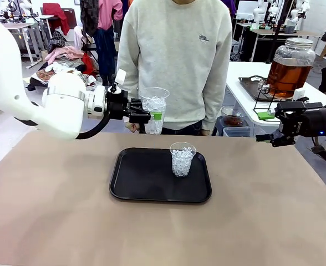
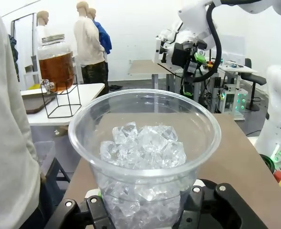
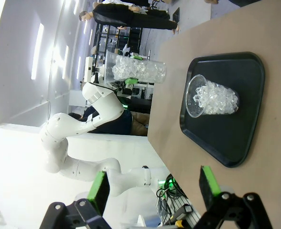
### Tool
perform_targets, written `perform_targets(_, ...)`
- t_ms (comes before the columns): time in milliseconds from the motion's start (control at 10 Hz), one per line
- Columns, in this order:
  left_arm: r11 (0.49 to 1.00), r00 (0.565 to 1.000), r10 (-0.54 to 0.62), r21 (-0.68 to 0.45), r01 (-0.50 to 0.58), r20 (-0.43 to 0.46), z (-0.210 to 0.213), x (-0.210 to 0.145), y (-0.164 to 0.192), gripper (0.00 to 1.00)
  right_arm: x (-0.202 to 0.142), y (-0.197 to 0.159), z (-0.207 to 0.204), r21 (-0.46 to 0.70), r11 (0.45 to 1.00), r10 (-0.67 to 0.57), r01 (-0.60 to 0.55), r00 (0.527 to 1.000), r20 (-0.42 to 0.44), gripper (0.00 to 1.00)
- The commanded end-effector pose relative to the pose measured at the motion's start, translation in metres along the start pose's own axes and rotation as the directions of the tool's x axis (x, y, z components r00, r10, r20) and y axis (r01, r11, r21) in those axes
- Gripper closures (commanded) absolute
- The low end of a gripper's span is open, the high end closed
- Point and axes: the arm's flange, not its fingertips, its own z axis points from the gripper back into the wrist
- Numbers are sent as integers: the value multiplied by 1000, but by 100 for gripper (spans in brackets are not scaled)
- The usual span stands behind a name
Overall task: Pour the drink into the iced cup.
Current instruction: Pick up the iced cup indicated by the human and present it to them, then open the gripper to release the iced cup you were holding.
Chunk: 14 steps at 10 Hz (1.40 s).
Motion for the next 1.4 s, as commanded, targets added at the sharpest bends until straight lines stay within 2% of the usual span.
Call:
perform_targets(0,999,999,46,20,-46,23,2,6,9,44,-1,2,1,-2,1000,1,-1,1000,6,0)
perform_targets(100,1000,1000,0,0,0,0,0,0,0,44,-1,2,1,-2,1000,1,-1,1000,6,0)
perform_targets(1300,1000,1000,0,0,0,0,0,0,0,44,-1,2,1,-2,1000,1,-1,1000,6,0)
